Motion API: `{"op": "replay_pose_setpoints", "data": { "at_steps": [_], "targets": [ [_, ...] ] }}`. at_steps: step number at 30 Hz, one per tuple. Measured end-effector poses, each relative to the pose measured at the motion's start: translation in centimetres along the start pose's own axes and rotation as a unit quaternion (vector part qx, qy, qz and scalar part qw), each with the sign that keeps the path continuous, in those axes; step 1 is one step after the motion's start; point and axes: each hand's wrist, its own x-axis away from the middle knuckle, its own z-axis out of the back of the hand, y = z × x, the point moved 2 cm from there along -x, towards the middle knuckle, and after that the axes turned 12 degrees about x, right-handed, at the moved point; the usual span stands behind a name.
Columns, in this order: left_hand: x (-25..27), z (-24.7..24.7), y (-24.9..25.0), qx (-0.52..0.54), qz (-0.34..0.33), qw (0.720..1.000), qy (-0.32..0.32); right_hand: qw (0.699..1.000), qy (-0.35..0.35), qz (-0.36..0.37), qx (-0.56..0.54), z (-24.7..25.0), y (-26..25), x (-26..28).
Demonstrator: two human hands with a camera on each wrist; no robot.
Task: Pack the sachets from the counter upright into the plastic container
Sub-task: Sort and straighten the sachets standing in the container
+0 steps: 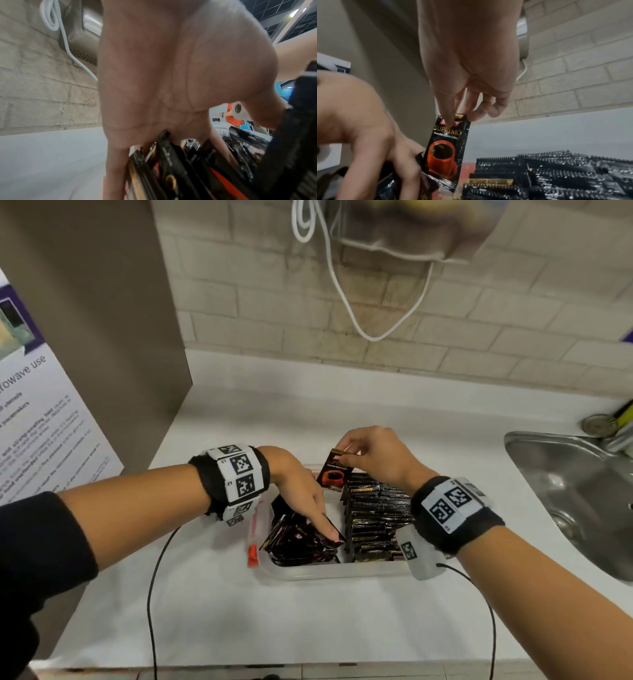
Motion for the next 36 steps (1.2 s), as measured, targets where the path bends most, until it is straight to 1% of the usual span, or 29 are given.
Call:
{"op": "replay_pose_setpoints", "data": {
  "at_steps": [5,9,10,14,17,19,23,28,30,33,36],
  "targets": [
    [0.2,-0.2,-0.1,0.012,0.002,1.0,-0.027,0.996,-0.026,0.046,0.078,-1.7,-0.6,-1.7],
    [0.1,-0.4,-0.1,0.024,0.001,1.0,-0.019,0.979,-0.056,0.069,0.185,-2.8,-0.4,-2.4],
    [0.0,-0.4,-0.2,0.023,0.0,1.0,-0.016,0.977,-0.065,0.071,0.192,-3.0,-0.2,-2.5],
    [-0.6,-0.3,0.1,0.042,-0.005,0.999,0.001,0.979,-0.094,0.074,0.166,-3.1,0.4,-2.7],
    [-1.5,-0.4,0.8,0.059,-0.015,0.998,0.0,0.974,-0.104,0.081,0.185,-3.1,1.0,-2.6],
    [-2.1,-0.2,1.7,0.046,-0.009,0.999,0.01,0.972,-0.103,0.082,0.195,-2.7,1.9,-2.2],
    [-3.6,0.9,4.0,0.028,-0.01,0.999,0.024,0.971,-0.096,0.065,0.21,-1.1,4.8,-1.0],
    [-6.0,2.5,7.3,0.0,-0.044,0.998,0.052,0.97,-0.093,0.014,0.223,1.0,8.9,1.2],
    [-6.5,2.9,8.0,0.004,-0.054,0.996,0.067,0.97,-0.093,-0.008,0.224,1.9,10.1,1.8],
    [-6.7,3.1,8.1,0.011,-0.073,0.994,0.082,0.969,-0.094,-0.035,0.226,2.4,10.7,2.1],
    [-6.7,3.0,7.3,0.038,-0.082,0.991,0.1,0.962,-0.094,-0.044,0.251,1.8,10.1,1.7]
  ]
}}
